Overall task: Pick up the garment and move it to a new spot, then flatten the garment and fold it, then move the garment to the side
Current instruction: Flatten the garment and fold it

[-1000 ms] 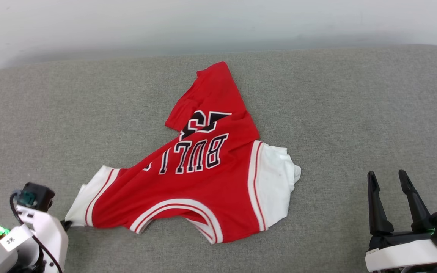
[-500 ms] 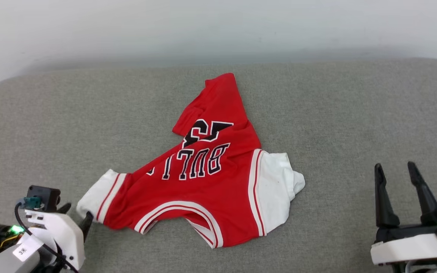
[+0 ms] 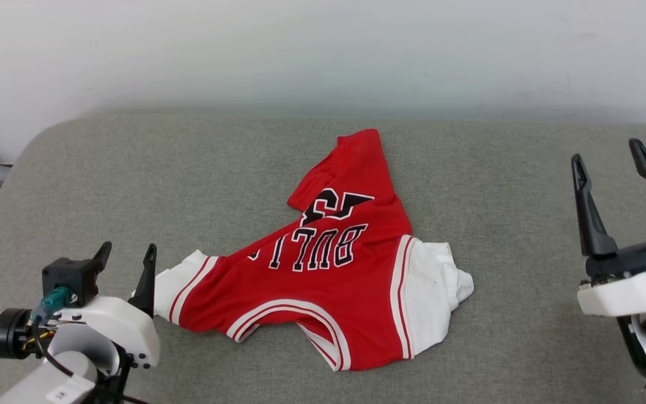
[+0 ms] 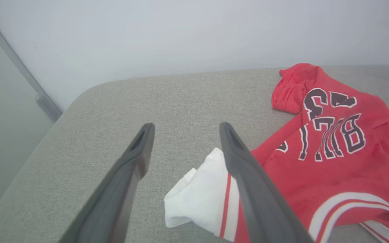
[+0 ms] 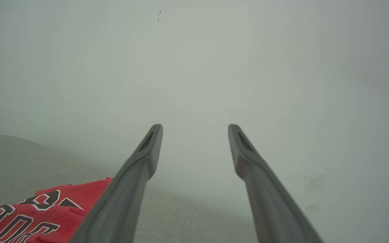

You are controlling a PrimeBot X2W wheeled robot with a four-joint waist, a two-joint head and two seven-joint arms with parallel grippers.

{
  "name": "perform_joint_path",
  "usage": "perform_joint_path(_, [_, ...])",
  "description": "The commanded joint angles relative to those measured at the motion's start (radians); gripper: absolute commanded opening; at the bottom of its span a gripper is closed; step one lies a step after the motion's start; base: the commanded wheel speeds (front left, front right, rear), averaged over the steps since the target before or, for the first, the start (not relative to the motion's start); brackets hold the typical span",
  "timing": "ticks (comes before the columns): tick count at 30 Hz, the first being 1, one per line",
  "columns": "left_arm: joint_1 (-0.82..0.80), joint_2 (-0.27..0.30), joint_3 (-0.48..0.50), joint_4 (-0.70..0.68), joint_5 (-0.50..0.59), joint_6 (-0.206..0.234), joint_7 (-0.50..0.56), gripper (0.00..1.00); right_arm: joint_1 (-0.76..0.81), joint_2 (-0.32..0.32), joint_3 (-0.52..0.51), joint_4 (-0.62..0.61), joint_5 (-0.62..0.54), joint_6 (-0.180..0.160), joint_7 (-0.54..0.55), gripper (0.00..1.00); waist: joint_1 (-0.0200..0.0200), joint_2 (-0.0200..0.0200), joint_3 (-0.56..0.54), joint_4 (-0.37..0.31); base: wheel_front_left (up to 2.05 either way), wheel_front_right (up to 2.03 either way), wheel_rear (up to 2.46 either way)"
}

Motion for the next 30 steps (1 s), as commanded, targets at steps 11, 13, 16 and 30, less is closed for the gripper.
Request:
perform_joint_path(11, [0.267, -0.205, 0.401, -0.163, 0.374, 0.066, -0.005, 1.00, -0.246, -0.241, 0.346, 0.136, 0.201, -0.001, 0.211, 1.00, 0.0001, 0.0000, 0.028, 0.041, 0.00, 0.00, 0.00])
perform_joint_path(13, [0.295, -0.244, 0.448, -0.173, 0.425, 0.048, -0.005, 1.00, -0.278, -0.283, 0.425, 0.153, 0.259, -0.001, 0.290, 1.00, 0.0001, 0.0000, 0.035, 0.047, 0.00, 0.00, 0.00])
perform_joint_path(16, [0.324, -0.294, 0.499, -0.175, 0.484, 0.013, -0.005, 1.00, -0.323, -0.340, 0.547, 0.174, 0.357, -0.001, 0.430, 1.00, 0.0001, 0.0000, 0.047, 0.056, 0.00, 0.00, 0.00])
perform_joint_path(30, [0.320, -0.464, 0.656, -0.163, 0.657, -0.133, -0.005, 1.00, -0.429, -0.415, 0.789, 0.282, 0.685, -0.001, 0.909, 1.00, 0.0001, 0.0000, 0.139, 0.106, 0.00, 0.00, 0.00])
